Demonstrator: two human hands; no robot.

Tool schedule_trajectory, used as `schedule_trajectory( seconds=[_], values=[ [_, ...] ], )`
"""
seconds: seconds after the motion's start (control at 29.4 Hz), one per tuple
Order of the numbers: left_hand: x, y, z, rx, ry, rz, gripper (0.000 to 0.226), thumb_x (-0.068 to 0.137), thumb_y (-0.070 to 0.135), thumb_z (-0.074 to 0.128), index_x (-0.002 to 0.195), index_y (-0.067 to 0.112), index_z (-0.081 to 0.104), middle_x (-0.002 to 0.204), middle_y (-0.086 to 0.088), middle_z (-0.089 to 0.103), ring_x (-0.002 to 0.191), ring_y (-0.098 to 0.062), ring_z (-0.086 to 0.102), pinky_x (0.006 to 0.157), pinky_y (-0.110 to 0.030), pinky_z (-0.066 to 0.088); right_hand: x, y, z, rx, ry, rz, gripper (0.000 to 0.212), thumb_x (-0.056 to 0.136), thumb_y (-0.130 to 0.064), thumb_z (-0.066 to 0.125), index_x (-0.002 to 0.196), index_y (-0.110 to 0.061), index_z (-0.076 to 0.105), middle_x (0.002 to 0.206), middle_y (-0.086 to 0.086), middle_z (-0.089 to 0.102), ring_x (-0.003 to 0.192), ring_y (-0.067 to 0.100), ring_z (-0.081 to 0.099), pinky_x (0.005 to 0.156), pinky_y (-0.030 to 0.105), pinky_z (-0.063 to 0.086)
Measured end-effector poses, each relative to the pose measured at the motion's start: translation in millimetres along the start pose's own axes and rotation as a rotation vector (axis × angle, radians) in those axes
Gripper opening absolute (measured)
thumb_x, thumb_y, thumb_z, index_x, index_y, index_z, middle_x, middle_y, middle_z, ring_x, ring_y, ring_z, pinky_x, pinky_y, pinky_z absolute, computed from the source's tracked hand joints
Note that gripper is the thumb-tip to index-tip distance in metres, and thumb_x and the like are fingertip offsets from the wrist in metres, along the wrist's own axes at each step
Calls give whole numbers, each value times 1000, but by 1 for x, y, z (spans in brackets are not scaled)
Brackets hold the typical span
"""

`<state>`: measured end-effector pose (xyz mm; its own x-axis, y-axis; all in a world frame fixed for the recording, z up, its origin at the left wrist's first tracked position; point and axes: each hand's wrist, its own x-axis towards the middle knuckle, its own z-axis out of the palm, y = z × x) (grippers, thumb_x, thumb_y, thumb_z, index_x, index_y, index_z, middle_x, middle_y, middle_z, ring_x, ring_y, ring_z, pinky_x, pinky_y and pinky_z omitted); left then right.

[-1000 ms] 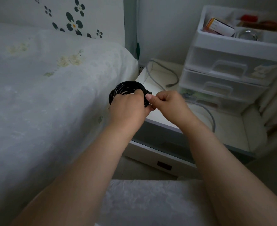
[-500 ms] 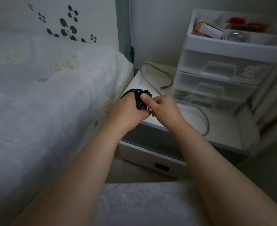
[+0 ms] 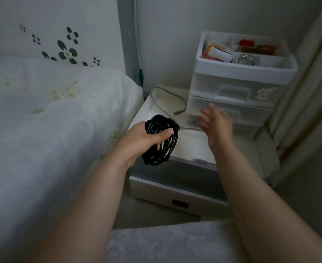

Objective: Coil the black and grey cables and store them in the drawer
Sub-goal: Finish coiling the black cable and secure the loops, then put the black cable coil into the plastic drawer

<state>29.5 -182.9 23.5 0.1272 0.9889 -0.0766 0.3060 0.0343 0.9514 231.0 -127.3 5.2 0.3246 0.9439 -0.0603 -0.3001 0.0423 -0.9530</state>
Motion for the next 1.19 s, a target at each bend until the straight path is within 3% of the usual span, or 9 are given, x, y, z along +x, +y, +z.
schedule_trajectory(
  seconds=[0.14, 0.27, 0.44, 0.61, 0.72, 0.82, 0.92, 1.09, 1.19],
  values=[
    [5, 5, 6, -16, 74, 33, 50, 78, 59, 63, 59, 13, 58, 54, 3, 61, 62, -15, 62, 70, -30, 43, 38, -30, -6, 376, 79, 86, 37, 95, -11, 48, 131, -6, 46, 101, 2, 58, 96, 16, 59, 78, 27, 49],
    [9, 14, 12, 24, 130, 57, 50, 77, 62, 63, 65, 13, 59, 56, 4, 63, 63, -16, 63, 70, -31, 46, 57, -55, 2, 426, 85, 156, 10, 94, -13, 45, 96, -11, 54, 81, -2, 49, 79, 14, 50, 76, 27, 42],
    [6, 30, 18, -85, 70, 96, 63, 65, 74, 53, 55, 13, 57, 57, 2, 62, 70, -16, 62, 80, -33, 44, 59, -61, -1, 510, 92, 204, 27, 90, -6, 36, 64, -14, 37, 67, 2, 36, 59, 14, 37, 60, 25, 32],
    [5, 42, 17, -397, 40, -6, 103, 63, 87, 25, 108, 3, 66, 67, -3, 67, 83, -22, 65, 104, -45, 41, 24, -54, -13, 497, 117, 205, 18, 89, -3, 37, 75, -7, 46, 88, 7, 55, 89, 16, 58, 71, 26, 46],
    [8, 46, 15, -689, 8, -55, 103, 66, 84, 30, 128, 6, 58, 113, -24, 65, 119, -34, 56, 106, -41, 40, -8, -52, -21, 449, 101, 169, 13, 89, -3, 41, 89, -2, 54, 99, 11, 60, 98, 20, 62, 84, 28, 51],
    [9, 49, 10, -886, -42, -25, 70, 86, 71, 36, 94, 8, 65, 67, -8, 59, 66, -16, 58, 79, -30, 47, -32, -50, -34, 373, 71, 134, 21, 91, -5, 46, 108, -1, 57, 110, 12, 64, 105, 22, 64, 91, 33, 52],
    [9, 48, 1, -1065, -122, -75, 47, 90, 56, 51, 92, 10, 61, 61, 0, 48, 58, -12, 46, 75, -27, 42, -48, -50, -34, 49, 10, 137, 29, 96, -10, 47, 124, -5, 53, 105, 8, 68, 97, 20, 67, 81, 32, 54],
    [5, 53, -3, -1236, -191, -237, 38, 84, 43, 65, 92, 7, 60, 57, 2, 49, 54, -8, 49, 72, -19, 51, -74, -46, -27, -1267, -328, -799, 89, 80, -29, 72, 148, -33, 15, 149, -4, 30, 131, 17, 39, 102, 33, 40],
    [0, 57, -2, -1310, -255, -288, 37, 84, 41, 65, 87, 4, 60, 54, 2, 50, 49, -8, 53, 55, -21, 54, -66, -44, -26, -1431, -429, -1221, 88, 80, -40, 69, 148, -25, 15, 155, 5, 18, 144, 26, 19, 113, 40, 24]
  ],
)
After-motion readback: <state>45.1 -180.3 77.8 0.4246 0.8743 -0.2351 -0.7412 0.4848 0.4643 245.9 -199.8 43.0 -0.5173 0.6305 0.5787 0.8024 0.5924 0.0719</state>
